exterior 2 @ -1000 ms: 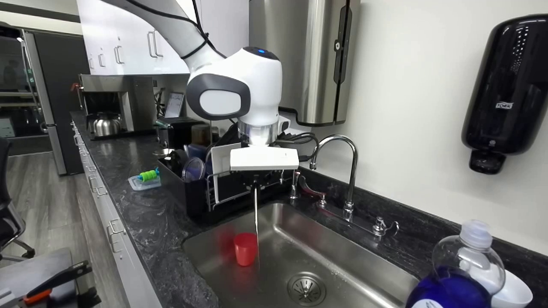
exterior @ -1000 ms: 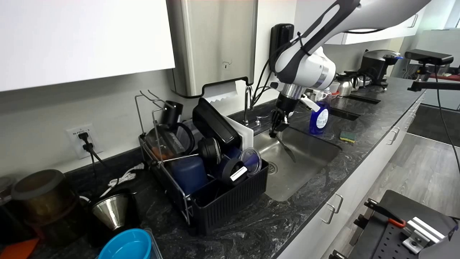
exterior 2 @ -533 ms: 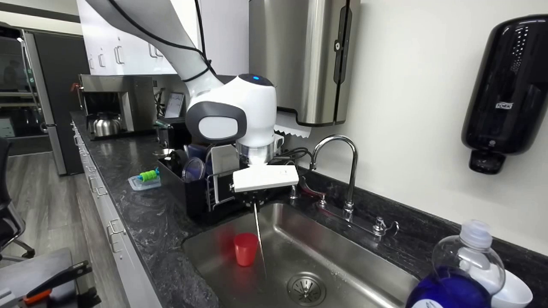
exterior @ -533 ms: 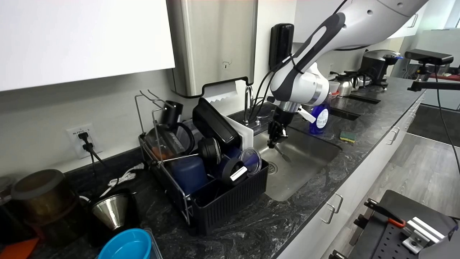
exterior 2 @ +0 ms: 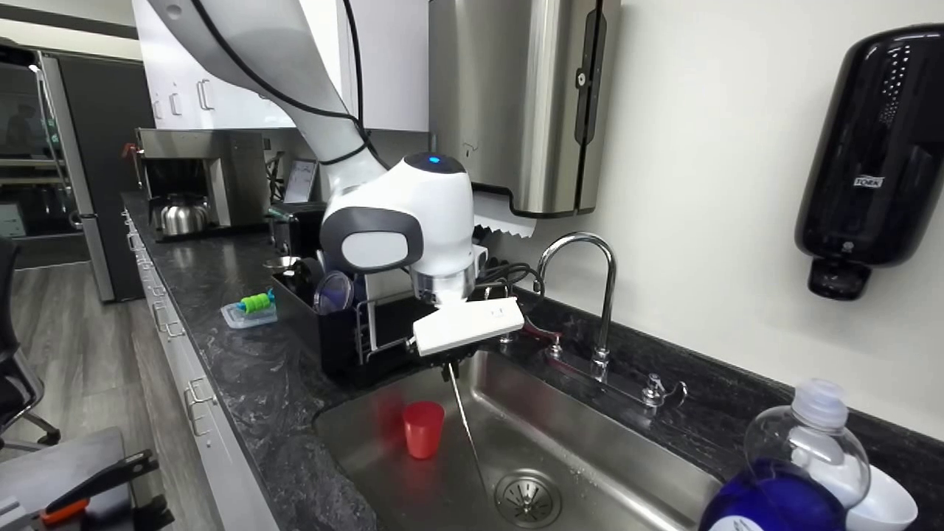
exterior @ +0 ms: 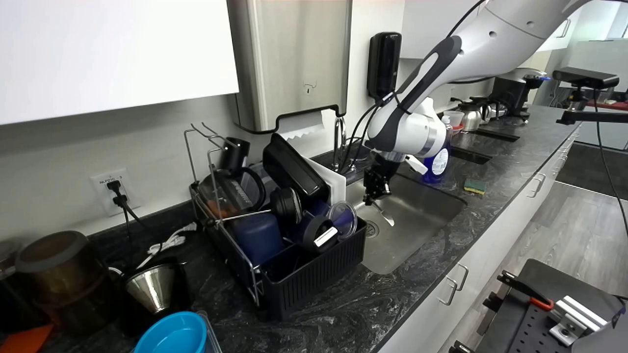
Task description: Put the butter knife in the sink then open and close the tap
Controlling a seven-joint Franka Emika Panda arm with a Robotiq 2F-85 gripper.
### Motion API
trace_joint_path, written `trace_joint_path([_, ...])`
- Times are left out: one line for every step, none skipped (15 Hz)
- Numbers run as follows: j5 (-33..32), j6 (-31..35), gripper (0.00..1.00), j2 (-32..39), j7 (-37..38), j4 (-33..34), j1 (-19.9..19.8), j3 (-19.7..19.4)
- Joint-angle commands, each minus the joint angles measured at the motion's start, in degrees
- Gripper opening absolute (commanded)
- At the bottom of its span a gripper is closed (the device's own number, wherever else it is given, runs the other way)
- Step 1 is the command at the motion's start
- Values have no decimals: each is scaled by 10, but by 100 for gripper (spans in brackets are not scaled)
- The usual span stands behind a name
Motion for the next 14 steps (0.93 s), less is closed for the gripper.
trace_joint_path([14,32,3,23,-46,10,-21,21])
trace_joint_path([15,39,3,29,-54,11,-22,23])
trace_joint_path([16,45,3,37,-61,14,-23,26])
trace_joint_path([15,49,3,44,-64,19,-23,27])
trace_joint_path([13,54,3,50,-67,22,-23,28])
trace_joint_path([12,62,3,58,-71,27,-24,30])
trace_joint_path([11,67,3,65,-74,32,-25,32])
trace_joint_path([10,72,3,72,-78,37,-26,33])
trace_joint_path([8,77,3,80,-83,43,-26,35])
trace_joint_path([6,83,3,87,-88,49,-27,36])
trace_joint_path([5,87,3,95,-93,55,-27,37])
trace_joint_path([3,90,3,101,-98,61,-27,37])
trace_joint_path([2,94,3,109,-101,66,-26,37])
trace_joint_path([0,98,3,116,-106,71,-25,35])
